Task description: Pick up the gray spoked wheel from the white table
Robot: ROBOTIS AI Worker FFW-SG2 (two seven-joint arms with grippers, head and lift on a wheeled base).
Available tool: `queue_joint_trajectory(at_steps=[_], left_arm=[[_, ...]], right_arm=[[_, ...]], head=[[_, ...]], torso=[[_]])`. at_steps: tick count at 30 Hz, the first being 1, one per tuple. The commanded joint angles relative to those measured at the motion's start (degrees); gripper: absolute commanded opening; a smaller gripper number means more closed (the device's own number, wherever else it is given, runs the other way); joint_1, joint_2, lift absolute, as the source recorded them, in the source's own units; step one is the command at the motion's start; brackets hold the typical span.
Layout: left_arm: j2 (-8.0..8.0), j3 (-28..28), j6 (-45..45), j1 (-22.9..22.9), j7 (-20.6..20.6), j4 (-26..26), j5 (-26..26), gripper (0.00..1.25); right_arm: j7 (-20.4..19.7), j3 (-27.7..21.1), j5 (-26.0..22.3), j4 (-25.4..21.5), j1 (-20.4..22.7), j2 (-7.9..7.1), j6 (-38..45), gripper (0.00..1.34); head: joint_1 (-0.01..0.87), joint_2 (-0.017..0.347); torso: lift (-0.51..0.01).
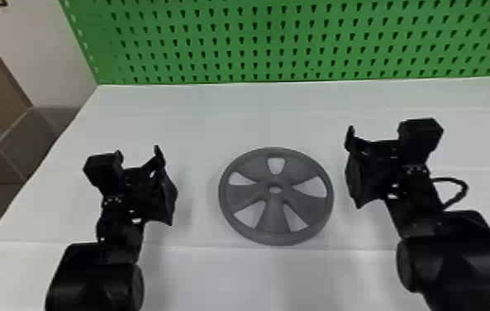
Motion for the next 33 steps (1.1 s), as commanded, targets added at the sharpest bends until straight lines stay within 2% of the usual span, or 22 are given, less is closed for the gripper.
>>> queue_joint_trajectory(at_steps=[1,21,24,29,33], left_arm=[[0.00,-0.1,0.0,0.0,0.0,-0.1,0.1,0.88],[0.00,-0.3,0.0,-0.2,0.0,-0.1,0.8,0.88],[0.00,-0.3,0.1,-0.2,0.0,-0.1,0.9,0.88],[0.00,-0.3,0.2,-0.2,0.0,-0.1,1.0,0.88],[0.00,-0.2,0.3,-0.2,0.0,-0.1,1.0,0.88]], right_arm=[[0.0,0.0,-0.1,0.0,0.0,0.00,0.0,1.19],[-0.1,0.4,-1.5,0.5,-0.3,0.18,0.1,1.19],[-0.1,0.6,0.4,0.6,-0.7,0.35,0.1,1.19],[-0.7,0.8,0.6,0.6,-0.7,0.88,0.2,1.19],[-0.7,1.4,0.2,-0.3,-0.8,0.70,3.7,1.19]], head=[[0.839,0.130],[0.839,0.130],[0.839,0.130],[0.839,0.130],[0.839,0.130]], torso=[[-0.065],[-0.065],[-0.065],[-0.065],[-0.065]])
